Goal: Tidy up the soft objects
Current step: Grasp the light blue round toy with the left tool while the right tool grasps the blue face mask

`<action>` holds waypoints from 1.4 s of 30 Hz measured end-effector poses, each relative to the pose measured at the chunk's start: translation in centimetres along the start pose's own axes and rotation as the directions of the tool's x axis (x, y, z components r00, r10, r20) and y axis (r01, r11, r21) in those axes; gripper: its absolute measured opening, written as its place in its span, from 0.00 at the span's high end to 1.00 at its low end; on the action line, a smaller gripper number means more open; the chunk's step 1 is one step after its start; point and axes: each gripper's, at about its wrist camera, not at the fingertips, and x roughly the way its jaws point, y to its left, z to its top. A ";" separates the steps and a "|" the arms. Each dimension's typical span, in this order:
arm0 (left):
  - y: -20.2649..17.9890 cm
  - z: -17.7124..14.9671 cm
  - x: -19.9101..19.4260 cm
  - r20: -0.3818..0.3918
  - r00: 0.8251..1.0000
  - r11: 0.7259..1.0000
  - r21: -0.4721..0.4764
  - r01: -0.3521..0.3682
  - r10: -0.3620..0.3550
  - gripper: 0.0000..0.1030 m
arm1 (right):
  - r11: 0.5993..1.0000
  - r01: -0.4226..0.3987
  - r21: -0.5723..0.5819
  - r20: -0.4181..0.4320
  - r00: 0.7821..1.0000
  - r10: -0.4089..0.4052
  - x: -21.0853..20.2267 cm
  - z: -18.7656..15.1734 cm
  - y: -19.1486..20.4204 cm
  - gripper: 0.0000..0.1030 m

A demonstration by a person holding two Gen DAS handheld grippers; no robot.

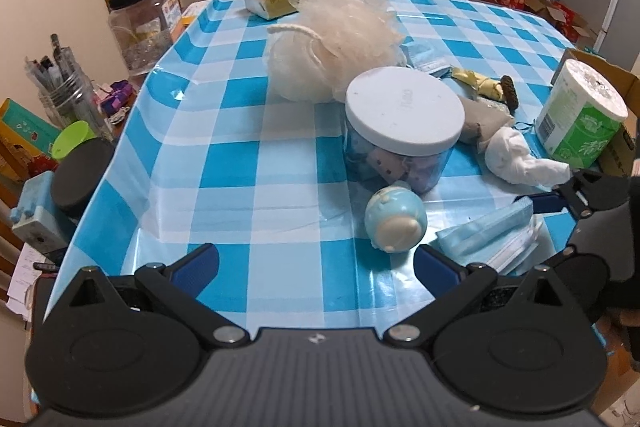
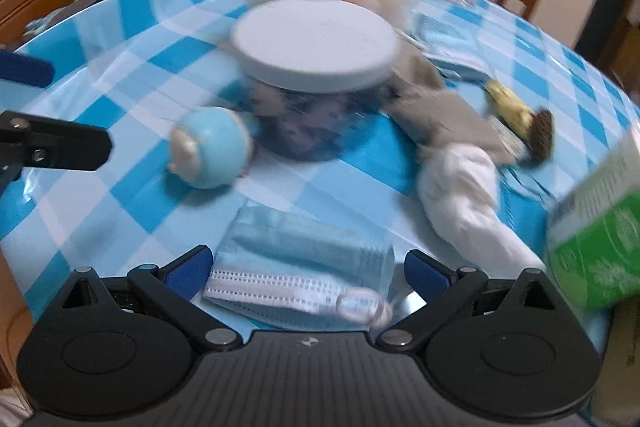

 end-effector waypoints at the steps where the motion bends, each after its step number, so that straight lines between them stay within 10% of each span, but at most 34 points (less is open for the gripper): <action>1: 0.0 0.1 0.2 -0.002 1.000 1.000 0.003 0.007 -0.007 0.01 | 1.000 0.008 0.018 -0.005 1.000 -0.008 -0.1 -0.2 -0.5 0.00; 13: -2.2 0.5 4.3 -0.030 0.994 0.994 0.037 0.102 -0.101 0.01 | 0.999 0.016 0.041 0.020 1.000 -0.017 -1.1 -2.3 -2.1 0.00; 27: -4.5 0.7 6.8 -0.021 0.996 0.995 0.032 0.091 -0.090 0.46 | 1.000 -0.007 0.003 0.078 0.997 0.007 -1.5 -3.3 -2.2 0.00; 42: -4.5 1.1 7.0 -0.016 0.998 0.998 0.027 0.058 -0.057 0.52 | 1.000 -0.010 -0.003 0.036 0.999 0.010 -1.4 -2.2 -1.3 0.07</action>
